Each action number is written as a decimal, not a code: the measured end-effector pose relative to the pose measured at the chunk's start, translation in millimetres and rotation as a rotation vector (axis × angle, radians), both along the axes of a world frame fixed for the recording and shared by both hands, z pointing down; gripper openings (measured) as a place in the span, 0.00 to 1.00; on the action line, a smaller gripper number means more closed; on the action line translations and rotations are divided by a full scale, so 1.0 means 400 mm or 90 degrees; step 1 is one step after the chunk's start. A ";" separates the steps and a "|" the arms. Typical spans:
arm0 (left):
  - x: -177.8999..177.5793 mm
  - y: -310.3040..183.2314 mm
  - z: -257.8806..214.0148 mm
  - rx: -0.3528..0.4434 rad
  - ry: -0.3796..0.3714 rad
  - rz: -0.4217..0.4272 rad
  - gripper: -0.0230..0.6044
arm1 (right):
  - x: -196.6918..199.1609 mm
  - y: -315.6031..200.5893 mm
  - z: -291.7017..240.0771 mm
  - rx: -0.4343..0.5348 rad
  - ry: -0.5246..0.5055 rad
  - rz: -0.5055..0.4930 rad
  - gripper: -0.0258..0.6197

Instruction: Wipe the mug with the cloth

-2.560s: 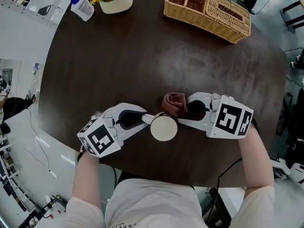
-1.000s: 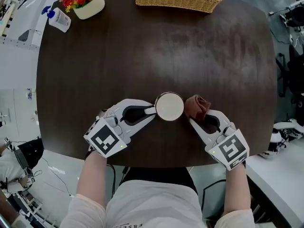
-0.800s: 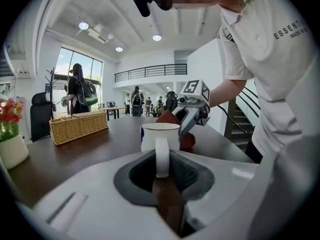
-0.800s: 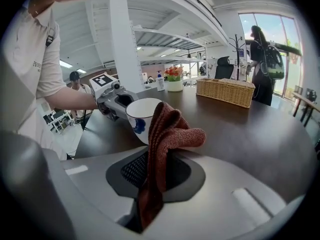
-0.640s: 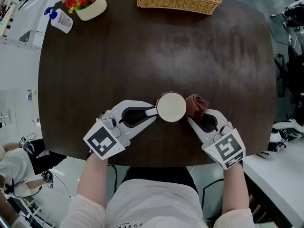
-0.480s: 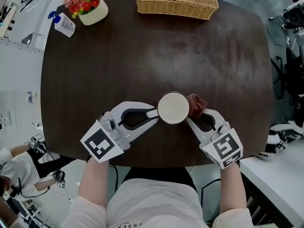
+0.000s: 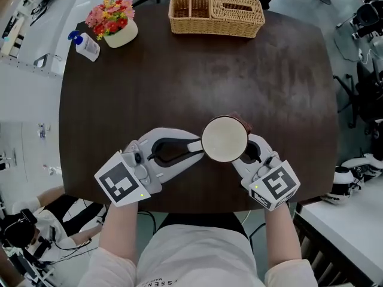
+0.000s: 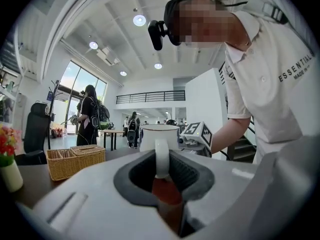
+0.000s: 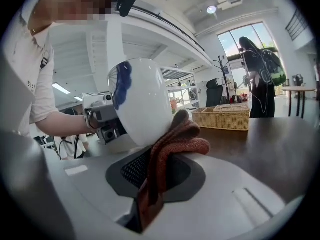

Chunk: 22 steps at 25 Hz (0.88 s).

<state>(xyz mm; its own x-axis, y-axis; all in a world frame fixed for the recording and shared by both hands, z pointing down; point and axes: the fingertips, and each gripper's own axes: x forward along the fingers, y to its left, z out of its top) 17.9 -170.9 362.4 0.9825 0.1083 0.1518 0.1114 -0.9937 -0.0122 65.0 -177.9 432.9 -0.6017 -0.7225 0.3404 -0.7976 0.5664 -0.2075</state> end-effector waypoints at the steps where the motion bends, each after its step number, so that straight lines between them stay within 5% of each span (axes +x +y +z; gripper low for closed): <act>1: 0.000 -0.002 0.001 -0.015 0.003 -0.004 0.14 | -0.006 0.000 -0.003 0.005 -0.008 -0.005 0.17; 8: 0.000 -0.009 0.005 -0.063 0.014 -0.018 0.14 | -0.047 0.010 0.002 0.002 -0.064 -0.026 0.17; 17: 0.023 0.000 0.025 -0.031 0.000 0.014 0.14 | -0.076 0.059 0.055 -0.031 -0.011 -0.105 0.17; 22: 0.020 -0.002 0.040 0.019 -0.009 0.023 0.14 | 0.048 0.058 0.114 -0.098 0.060 -0.003 0.17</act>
